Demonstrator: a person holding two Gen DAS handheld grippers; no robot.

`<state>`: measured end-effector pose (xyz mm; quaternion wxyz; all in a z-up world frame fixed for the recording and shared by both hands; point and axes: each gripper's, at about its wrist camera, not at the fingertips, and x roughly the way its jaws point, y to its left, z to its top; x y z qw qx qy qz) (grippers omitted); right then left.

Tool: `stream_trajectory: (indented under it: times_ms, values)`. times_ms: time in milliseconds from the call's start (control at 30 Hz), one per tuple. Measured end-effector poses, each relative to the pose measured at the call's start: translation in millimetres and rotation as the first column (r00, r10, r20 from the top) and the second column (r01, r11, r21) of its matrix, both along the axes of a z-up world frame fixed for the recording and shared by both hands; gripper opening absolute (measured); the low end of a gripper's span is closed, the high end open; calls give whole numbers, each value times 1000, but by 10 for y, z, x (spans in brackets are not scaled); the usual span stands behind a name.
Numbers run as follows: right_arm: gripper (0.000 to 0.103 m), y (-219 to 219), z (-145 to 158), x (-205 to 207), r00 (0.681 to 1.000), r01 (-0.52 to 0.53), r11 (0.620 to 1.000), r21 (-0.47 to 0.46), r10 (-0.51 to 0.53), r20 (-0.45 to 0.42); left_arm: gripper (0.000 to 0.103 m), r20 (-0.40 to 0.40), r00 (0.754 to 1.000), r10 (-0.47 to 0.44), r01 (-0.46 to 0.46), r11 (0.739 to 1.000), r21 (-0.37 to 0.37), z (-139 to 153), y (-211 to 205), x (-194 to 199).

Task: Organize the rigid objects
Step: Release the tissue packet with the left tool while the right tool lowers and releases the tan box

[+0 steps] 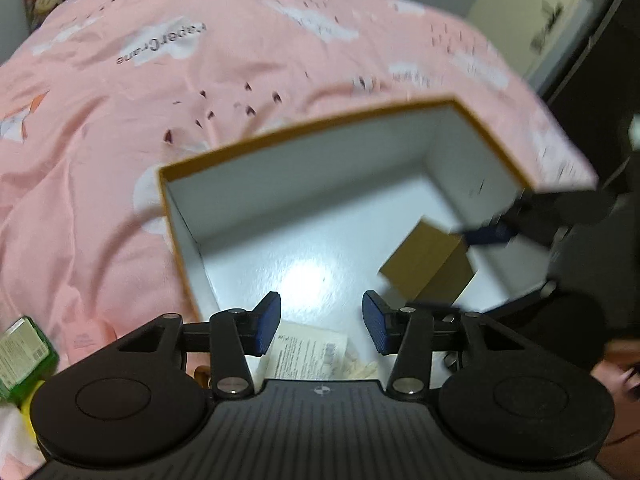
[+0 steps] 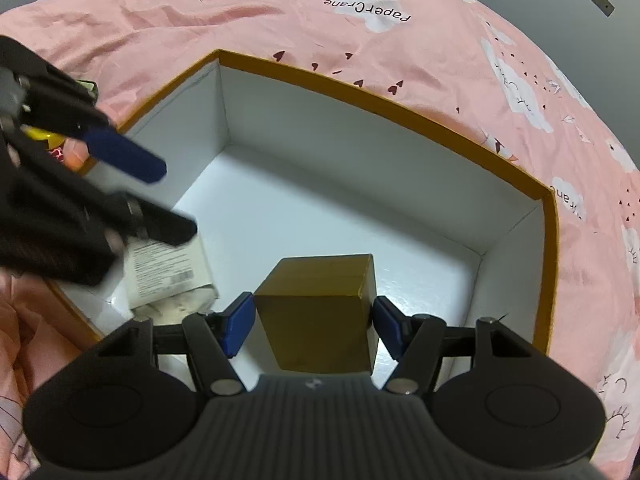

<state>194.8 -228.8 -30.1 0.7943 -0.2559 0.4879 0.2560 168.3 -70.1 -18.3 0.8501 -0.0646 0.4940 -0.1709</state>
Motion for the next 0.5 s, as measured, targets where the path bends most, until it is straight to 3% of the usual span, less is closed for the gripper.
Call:
stream_trajectory:
  times_ms: [67, 267, 500]
  values:
    - [64, 21, -1, 7, 1000, 5, 1000, 13, -5, -11, 50, 14, 999, 44, -43, 997, -59, 46, 174, -17]
    - [64, 169, -71, 73, 1000, 0, 1000, 13, 0, -27, 50, 70, 984, 164, -155, 980, -123, 111, 508, -134]
    - [64, 543, -225, 227, 995, -88, 996, -21, 88, -38, 50, 16, 969, 247, -242, 959, -148, -50, 717, -196]
